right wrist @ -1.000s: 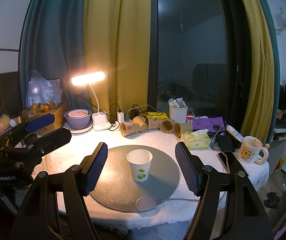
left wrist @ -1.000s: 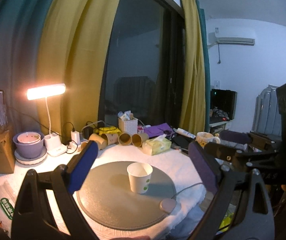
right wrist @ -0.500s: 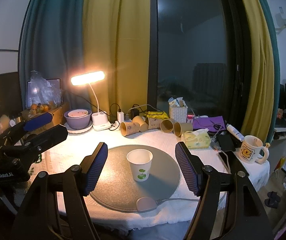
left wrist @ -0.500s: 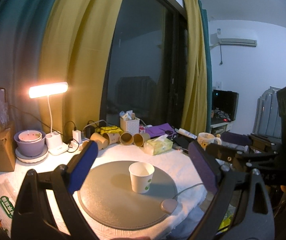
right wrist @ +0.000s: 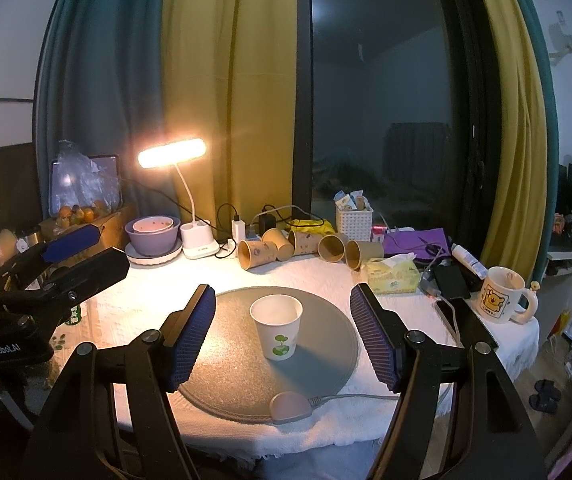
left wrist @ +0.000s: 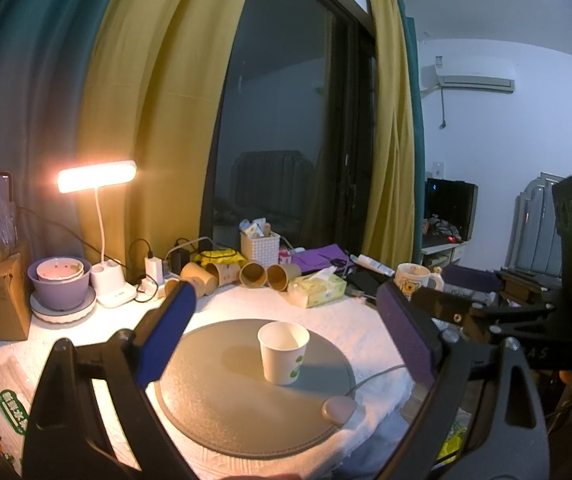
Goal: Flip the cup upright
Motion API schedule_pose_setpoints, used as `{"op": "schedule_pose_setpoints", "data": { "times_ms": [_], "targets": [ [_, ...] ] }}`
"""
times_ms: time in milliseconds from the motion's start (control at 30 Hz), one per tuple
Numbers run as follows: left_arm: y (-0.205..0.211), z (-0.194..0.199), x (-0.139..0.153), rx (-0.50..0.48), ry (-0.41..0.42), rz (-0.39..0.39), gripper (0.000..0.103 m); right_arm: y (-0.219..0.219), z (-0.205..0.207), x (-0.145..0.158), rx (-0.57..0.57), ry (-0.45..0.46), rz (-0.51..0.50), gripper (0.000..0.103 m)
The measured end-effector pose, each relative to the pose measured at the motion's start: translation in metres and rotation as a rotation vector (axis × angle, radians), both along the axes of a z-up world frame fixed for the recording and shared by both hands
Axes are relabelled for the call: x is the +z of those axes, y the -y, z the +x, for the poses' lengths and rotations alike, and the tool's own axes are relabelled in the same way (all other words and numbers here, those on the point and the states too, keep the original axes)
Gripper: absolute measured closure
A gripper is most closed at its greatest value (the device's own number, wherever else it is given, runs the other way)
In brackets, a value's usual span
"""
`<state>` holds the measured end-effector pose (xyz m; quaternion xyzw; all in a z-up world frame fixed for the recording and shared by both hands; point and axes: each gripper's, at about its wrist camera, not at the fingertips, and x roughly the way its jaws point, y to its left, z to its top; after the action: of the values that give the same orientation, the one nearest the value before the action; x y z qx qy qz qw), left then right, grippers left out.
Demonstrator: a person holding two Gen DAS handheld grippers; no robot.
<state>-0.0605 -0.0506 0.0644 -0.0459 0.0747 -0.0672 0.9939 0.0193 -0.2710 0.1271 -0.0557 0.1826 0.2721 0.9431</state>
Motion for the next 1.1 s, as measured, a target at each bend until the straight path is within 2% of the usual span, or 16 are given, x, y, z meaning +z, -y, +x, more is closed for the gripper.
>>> {"op": "schedule_pose_setpoints", "data": {
  "times_ms": [1100],
  "targets": [
    [-0.0006,0.001,-0.0034,0.0,-0.007,-0.004,0.01,-0.002,-0.0013,-0.0084,-0.003,-0.011,-0.001,0.03]
  ]
}}
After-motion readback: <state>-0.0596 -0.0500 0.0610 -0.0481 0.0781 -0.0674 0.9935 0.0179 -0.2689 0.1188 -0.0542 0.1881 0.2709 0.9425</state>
